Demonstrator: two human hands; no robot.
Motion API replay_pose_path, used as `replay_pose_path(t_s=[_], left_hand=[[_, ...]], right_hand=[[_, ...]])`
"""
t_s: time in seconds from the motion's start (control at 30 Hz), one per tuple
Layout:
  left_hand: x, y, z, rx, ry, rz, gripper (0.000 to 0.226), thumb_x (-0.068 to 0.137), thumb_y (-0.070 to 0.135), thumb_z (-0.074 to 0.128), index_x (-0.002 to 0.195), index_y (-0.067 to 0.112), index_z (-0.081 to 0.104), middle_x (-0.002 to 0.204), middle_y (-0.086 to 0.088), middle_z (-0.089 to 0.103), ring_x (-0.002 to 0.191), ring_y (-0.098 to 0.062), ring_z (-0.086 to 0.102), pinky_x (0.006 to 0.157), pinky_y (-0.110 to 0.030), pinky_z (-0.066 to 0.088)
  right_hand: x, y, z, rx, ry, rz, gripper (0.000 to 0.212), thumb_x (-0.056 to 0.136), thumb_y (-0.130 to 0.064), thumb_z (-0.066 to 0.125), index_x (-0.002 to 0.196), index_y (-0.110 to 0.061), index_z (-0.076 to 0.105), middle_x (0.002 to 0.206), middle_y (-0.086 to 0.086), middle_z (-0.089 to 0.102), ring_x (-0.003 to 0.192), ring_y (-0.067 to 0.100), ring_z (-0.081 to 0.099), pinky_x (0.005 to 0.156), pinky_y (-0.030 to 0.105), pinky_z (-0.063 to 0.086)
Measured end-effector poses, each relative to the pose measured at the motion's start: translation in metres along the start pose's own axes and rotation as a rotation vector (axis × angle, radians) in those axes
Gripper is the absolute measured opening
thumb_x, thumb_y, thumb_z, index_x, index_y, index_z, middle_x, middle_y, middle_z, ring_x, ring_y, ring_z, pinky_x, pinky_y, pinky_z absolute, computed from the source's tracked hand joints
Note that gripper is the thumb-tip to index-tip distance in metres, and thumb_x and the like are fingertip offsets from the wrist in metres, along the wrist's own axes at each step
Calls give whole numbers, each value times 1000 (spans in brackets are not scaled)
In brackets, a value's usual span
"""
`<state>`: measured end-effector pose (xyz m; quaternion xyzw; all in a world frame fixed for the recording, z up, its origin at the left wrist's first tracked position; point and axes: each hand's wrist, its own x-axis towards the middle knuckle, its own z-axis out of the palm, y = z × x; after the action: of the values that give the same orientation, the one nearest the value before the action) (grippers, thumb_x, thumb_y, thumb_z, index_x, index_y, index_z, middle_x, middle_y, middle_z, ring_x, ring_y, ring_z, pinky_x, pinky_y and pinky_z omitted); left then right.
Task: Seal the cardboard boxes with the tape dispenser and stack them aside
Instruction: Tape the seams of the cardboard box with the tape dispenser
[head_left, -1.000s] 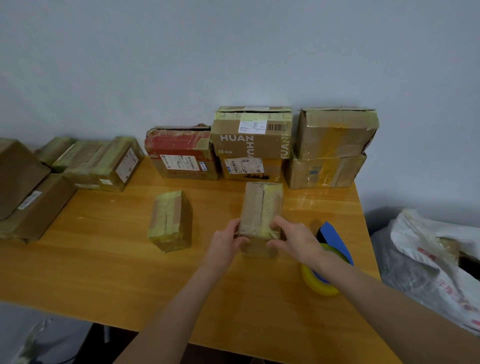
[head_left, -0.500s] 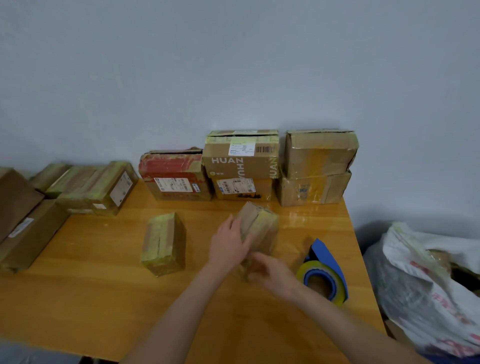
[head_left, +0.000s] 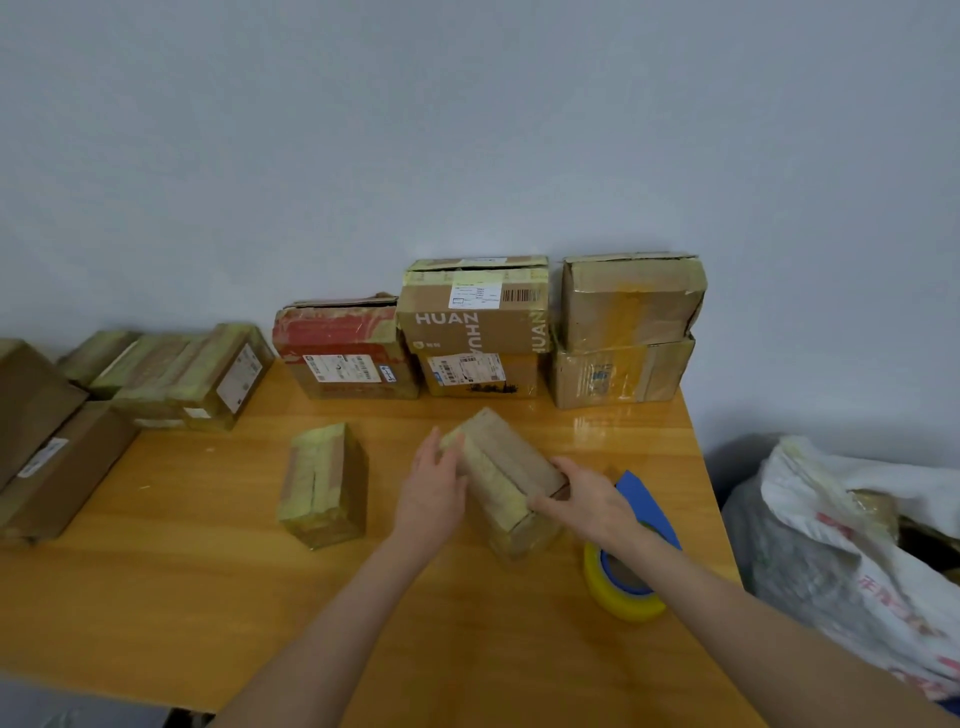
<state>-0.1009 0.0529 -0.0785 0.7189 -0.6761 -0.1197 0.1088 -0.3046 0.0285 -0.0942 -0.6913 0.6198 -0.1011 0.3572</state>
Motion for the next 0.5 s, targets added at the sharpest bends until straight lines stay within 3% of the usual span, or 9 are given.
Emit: replay_pose_path(t_s=[0.07, 0.17, 0.27, 0.37, 0.43, 0.5], left_hand=[[-11, 10, 11, -277, -41, -204, 73, 94, 35, 56, 152, 18, 15, 158, -11, 16, 139, -28, 33, 108, -40, 36], [-15, 18, 24, -406, -198, -203, 86, 90, 37, 62, 154, 17, 8, 157, -7, 19, 138, -25, 32, 107, -37, 36], [-9, 19, 23, -420, -178, -127, 70, 95, 28, 58, 153, 20, 20, 160, -7, 10, 144, -24, 21, 115, -38, 26], [-13, 19, 28, -395, -140, -107, 63, 93, 35, 59, 149, 26, 31, 161, -10, 3, 147, -25, 13, 115, -37, 23], [-19, 19, 34, -379, -151, -81, 69, 88, 43, 64, 148, 29, 32, 161, -7, -1, 147, -26, 13, 115, -40, 26], [-20, 16, 36, -392, -162, -61, 71, 85, 43, 67, 147, 32, 34, 162, -5, 1, 147, -24, 14, 114, -41, 27]], right_hand=[[-6, -1, 10, -56, 50, 29, 69, 85, -62, 57, 141, -25, 40, 119, -3, 61, 97, 16, 61, 70, 33, 56], [-13, -1, 14, -91, 62, 11, 58, 89, -64, 50, 135, -29, 46, 109, -5, 66, 89, 13, 63, 61, 29, 53], [-16, 14, 1, 33, 64, 33, 51, 90, -57, 55, 131, -27, 54, 114, -4, 65, 98, 12, 61, 76, 31, 55], [-22, 55, -23, 32, 220, 208, 64, 85, -53, 66, 137, -21, 45, 132, 5, 53, 111, 22, 57, 87, 37, 52], [-30, 89, -32, -19, 155, 360, 82, 80, -57, 69, 144, -17, 36, 135, 8, 49, 113, 25, 56, 85, 38, 51], [-39, 114, -25, 0, -60, 426, 85, 80, -55, 72, 144, -12, 36, 111, 3, 58, 96, 20, 59, 71, 30, 49]])
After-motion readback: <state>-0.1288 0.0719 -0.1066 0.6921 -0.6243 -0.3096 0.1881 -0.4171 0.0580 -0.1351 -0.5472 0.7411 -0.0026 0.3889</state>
